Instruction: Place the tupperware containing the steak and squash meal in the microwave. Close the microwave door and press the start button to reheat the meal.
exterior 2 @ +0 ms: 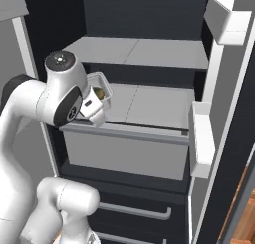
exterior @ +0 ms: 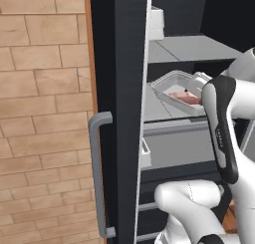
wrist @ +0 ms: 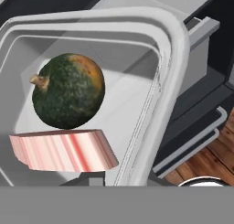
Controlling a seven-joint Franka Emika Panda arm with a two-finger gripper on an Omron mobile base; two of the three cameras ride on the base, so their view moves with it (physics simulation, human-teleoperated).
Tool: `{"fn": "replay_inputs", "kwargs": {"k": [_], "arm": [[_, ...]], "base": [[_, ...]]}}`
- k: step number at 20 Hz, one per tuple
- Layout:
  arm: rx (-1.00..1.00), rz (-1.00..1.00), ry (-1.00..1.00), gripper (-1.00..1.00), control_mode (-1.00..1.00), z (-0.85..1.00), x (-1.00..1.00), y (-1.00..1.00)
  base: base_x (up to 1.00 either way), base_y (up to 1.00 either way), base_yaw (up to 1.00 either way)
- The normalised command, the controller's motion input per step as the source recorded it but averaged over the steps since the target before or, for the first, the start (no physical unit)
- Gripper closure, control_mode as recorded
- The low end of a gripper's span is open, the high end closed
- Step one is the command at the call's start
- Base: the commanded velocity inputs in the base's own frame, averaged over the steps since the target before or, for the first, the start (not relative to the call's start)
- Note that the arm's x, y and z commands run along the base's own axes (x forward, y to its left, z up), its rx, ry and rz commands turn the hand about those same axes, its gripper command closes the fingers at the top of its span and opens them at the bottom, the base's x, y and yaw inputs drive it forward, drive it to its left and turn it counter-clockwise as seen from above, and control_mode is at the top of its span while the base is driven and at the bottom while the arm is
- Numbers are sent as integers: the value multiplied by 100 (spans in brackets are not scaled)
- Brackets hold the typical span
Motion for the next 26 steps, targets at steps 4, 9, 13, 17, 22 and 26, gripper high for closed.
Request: {"fn": "replay_inputs", "kwargs": {"k": [4,9,13,17,22,26], "arm": [[0,-3,0,100,-100,0,-39,12],[0,-6,0,100,-100,0,-19,-1],[0,-2,0,100,-100,0,-1,-6],[0,0,0,100,-100,0,0,0],[0,0,0,100,-100,0,0,0],[0,-1,0,100,-100,0,-4,-10]], "base": [[0,0,0],[0,0,0],[0,0,0],[0,0,0],[0,0,0],[0,0,0]]}}
